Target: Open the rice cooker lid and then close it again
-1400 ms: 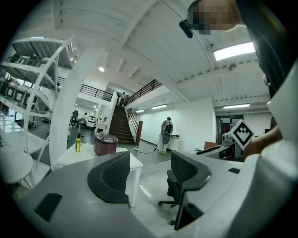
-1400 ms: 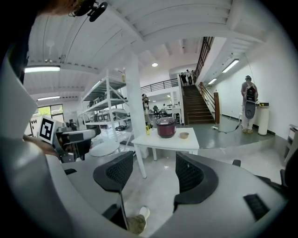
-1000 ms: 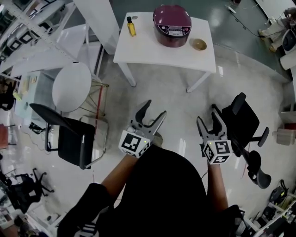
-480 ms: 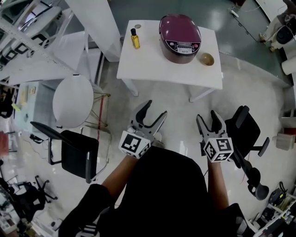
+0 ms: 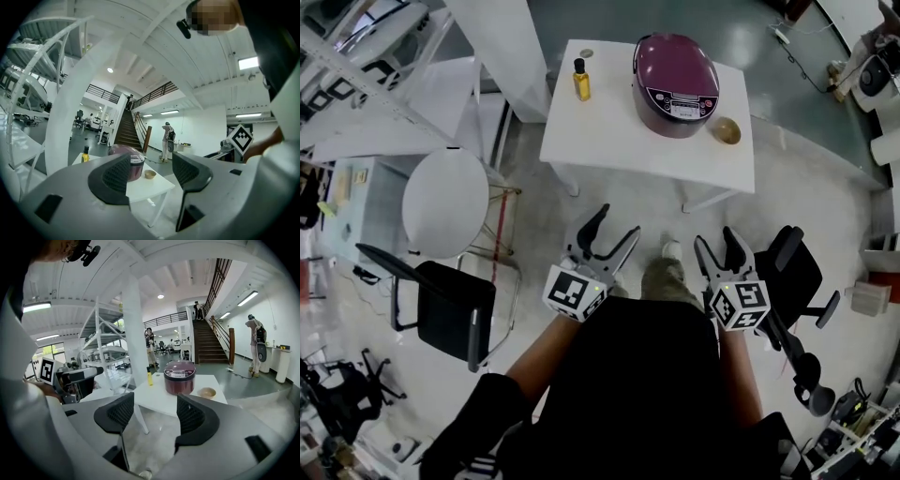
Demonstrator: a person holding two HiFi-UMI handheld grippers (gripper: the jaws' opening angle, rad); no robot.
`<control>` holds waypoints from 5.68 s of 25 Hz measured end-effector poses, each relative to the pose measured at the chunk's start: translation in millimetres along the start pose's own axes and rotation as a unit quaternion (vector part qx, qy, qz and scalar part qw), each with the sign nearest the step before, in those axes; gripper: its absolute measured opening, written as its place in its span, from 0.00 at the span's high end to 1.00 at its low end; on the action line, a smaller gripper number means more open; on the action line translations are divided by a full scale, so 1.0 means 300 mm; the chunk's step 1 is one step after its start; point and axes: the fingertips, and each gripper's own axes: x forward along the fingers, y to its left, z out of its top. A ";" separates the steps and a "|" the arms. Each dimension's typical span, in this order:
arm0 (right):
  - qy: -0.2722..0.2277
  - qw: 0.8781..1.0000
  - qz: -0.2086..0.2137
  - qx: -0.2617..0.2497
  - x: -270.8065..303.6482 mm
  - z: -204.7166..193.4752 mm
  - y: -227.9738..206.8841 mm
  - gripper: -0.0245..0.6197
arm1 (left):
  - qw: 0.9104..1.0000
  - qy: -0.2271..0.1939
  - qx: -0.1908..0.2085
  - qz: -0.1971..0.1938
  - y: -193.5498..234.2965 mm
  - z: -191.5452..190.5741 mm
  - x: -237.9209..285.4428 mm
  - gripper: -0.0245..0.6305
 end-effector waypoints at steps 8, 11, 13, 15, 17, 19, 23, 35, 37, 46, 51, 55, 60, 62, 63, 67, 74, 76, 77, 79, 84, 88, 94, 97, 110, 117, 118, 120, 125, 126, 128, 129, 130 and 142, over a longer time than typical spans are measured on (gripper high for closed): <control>0.006 0.998 0.053 -0.019 0.181 0.043 -0.007 0.57 | 0.999 0.000 0.007 0.043 0.085 -0.002 0.056 0.57; 0.003 0.997 0.076 -0.026 0.281 0.086 -0.028 0.57 | 0.998 0.013 0.011 0.058 0.126 -0.005 0.117 0.57; -0.002 0.996 0.086 -0.025 0.340 0.126 -0.062 0.57 | 0.997 0.016 0.006 0.070 0.153 0.003 0.169 0.57; -0.009 0.996 0.091 -0.025 0.399 0.180 -0.108 0.57 | 0.996 0.017 0.010 0.083 0.191 0.025 0.229 0.57; -0.014 0.995 0.095 -0.022 0.467 0.229 -0.151 0.57 | 0.996 0.015 0.019 0.091 0.242 0.053 0.296 0.57; -0.015 0.995 0.101 -0.019 0.530 0.262 -0.194 0.57 | 0.995 0.013 0.019 0.098 0.291 0.079 0.368 0.57; -0.004 0.993 0.111 -0.031 0.639 0.322 -0.316 0.57 | 0.994 0.007 0.018 0.108 0.344 0.132 0.539 0.57; 0.024 0.989 0.145 -0.030 0.894 0.407 -0.583 0.57 | 0.990 0.036 0.013 0.132 0.437 0.118 0.896 0.57; 0.026 0.987 0.157 -0.033 0.922 0.416 -0.594 0.57 | 0.990 0.039 0.012 0.138 0.454 0.111 0.933 0.57; 0.038 0.975 0.213 -0.042 1.006 0.407 -0.597 0.57 | 0.984 0.022 0.003 0.179 0.537 0.139 1.052 0.57; 0.036 0.973 0.222 -0.043 1.041 0.431 -0.576 0.58 | 0.982 0.018 0.007 0.188 0.566 0.152 1.045 0.57; 0.026 0.976 0.212 -0.037 1.050 0.452 -0.547 0.88 | 0.986 0.018 0.014 0.162 0.588 0.177 1.053 0.57; 0.069 0.981 0.171 -0.054 1.100 0.403 -0.545 0.96 | 0.991 0.013 0.014 0.132 0.607 0.204 1.084 0.57; 0.080 0.981 0.163 -0.065 1.120 0.395 -0.542 0.96 | 0.993 0.016 0.009 0.114 0.602 0.201 1.098 0.57; 0.085 0.981 0.161 -0.072 1.128 0.392 -0.537 0.96 | 0.994 0.021 0.004 0.104 0.599 0.190 1.100 0.57; 0.117 0.977 0.155 -0.085 1.159 0.358 -0.506 0.96 | 0.996 0.035 -0.025 0.079 0.608 0.137 1.079 0.57; 0.151 0.974 0.131 -0.105 1.205 0.293 -0.480 0.96 | 0.997 0.022 -0.042 0.064 0.661 0.117 1.054 0.57; 0.165 0.972 0.120 -0.119 1.211 0.268 -0.478 0.96 | 0.997 0.018 -0.043 0.062 0.683 0.118 1.047 0.57; 0.169 0.971 0.114 -0.128 1.213 0.263 -0.478 0.96 | 0.997 0.016 -0.044 0.061 0.695 0.120 1.045 0.57; 0.175 0.969 0.103 -0.144 1.217 0.262 -0.476 0.96 | 0.997 0.015 -0.043 0.059 0.716 0.122 1.041 0.57; 0.174 0.973 0.090 -0.118 1.216 0.255 -0.478 0.96 | 0.998 0.016 -0.043 0.047 0.731 0.119 1.030 0.57; 0.167 0.977 0.073 -0.112 1.214 0.258 -0.483 0.96 | 0.998 0.020 -0.047 0.037 0.730 0.114 1.039 0.57; 0.155 0.984 0.051 -0.072 1.215 0.240 -0.490 0.96 | 0.998 0.025 -0.048 0.036 0.744 0.085 1.034 0.57; 0.146 0.986 0.042 -0.064 1.209 0.238 -0.497 0.96 | 0.997 0.029 -0.054 0.037 0.738 0.069 1.026 0.57; 0.134 0.989 0.041 -0.039 1.210 0.250 -0.500 0.96 | 0.997 0.035 -0.048 0.040 0.741 0.060 0.999 0.57; 0.132 0.990 0.053 -0.019 1.215 0.240 -0.498 0.96 | 0.997 0.039 -0.049 0.038 0.732 0.057 0.991 0.57; 0.133 0.990 0.054 -0.017 1.214 0.238 -0.496 0.96 | 0.997 0.040 -0.049 0.038 0.732 0.057 0.988 0.57; 0.133 0.989 0.055 -0.014 1.212 0.234 -0.494 0.96 | 0.997 0.040 -0.051 0.038 0.732 0.054 0.986 0.57; 0.122 0.991 0.058 0.002 1.217 0.232 -0.495 0.96 | 0.997 0.042 -0.052 0.025 0.721 0.059 1.024 0.57; 0.122 0.991 0.061 0.006 1.217 0.230 -0.495 0.96 | 0.997 0.042 -0.052 0.023 0.715 0.063 1.033 0.57; 0.118 0.991 0.069 0.009 1.217 0.231 -0.496 0.96 | 0.997 0.039 -0.061 0.024 0.711 0.073 1.052 0.57; 0.113 0.991 0.073 0.007 1.218 0.234 -0.496 0.96 | 0.997 0.036 -0.069 0.026 0.712 0.077 1.060 0.57; 0.107 0.991 0.077 0.005 1.219 0.237 -0.496 0.96 | 0.996 0.035 -0.077 0.029 0.713 0.081 1.067 0.57; 0.058 0.991 0.117 0.023 1.187 0.350 -0.545 0.96 | 0.990 -0.006 -0.132 0.046 0.701 0.284 1.202 0.57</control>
